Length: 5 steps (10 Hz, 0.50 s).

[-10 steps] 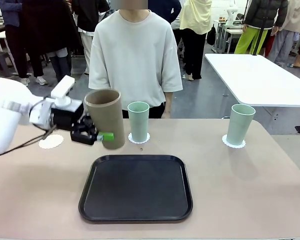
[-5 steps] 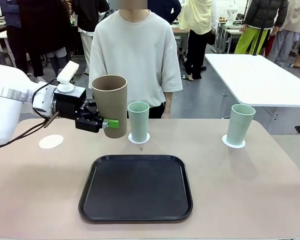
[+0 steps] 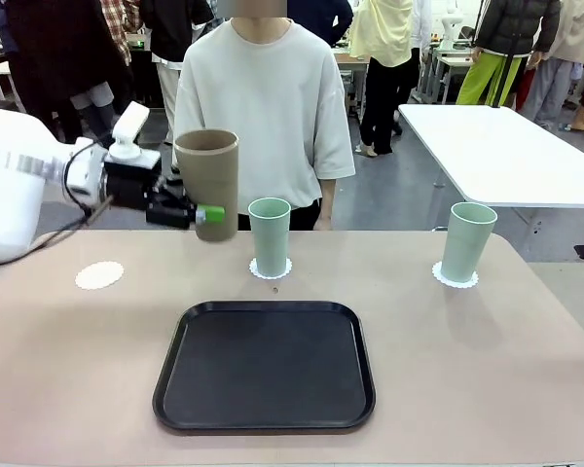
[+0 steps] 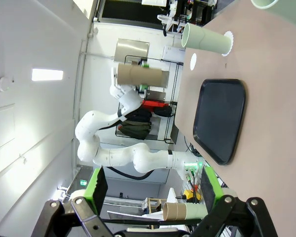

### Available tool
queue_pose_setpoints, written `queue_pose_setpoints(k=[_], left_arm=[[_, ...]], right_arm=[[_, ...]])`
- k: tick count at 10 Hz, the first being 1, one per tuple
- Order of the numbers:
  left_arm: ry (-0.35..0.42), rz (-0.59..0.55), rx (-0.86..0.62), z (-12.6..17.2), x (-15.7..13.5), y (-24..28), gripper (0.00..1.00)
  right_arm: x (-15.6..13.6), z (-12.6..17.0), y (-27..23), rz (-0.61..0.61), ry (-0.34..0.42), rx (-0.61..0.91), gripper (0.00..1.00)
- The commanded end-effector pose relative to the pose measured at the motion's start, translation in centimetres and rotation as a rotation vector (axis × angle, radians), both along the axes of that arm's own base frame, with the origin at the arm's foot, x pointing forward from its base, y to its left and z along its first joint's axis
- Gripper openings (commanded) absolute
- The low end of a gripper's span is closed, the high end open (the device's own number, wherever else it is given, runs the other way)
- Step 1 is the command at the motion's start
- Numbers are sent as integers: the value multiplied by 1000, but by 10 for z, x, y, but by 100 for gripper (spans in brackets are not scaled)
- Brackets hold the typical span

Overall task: Place coasters on the table and set cups on them.
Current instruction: Take one Reusable plastic cup from the Flat Tray and place it on a coaster set by the human.

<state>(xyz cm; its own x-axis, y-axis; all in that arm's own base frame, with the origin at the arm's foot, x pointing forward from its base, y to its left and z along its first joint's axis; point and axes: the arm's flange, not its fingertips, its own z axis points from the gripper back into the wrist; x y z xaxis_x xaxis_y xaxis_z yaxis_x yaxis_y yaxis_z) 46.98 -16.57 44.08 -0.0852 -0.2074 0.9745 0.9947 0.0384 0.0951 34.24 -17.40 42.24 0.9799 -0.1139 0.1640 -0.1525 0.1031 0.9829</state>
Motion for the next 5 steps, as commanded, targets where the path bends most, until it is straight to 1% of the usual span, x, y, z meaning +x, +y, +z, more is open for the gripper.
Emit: queue_pose_setpoints(k=[1,2,3,4,5], left_arm=[[64,74,63,11,71,25,82],[100,84,84,7,91,46,82],[144,107,104,-1,107,70,82],[184,104,101,-10,121,94,82],[197,91,80,-17,121,108,82]], right_arm=[[0,0,0,2,-9,10,100],[0,0,0,2,-9,10,100],[0,0,0,2,-9,10,100],[0,0,0,2,-9,10,100],[0,0,0,2,-9,10,100]])
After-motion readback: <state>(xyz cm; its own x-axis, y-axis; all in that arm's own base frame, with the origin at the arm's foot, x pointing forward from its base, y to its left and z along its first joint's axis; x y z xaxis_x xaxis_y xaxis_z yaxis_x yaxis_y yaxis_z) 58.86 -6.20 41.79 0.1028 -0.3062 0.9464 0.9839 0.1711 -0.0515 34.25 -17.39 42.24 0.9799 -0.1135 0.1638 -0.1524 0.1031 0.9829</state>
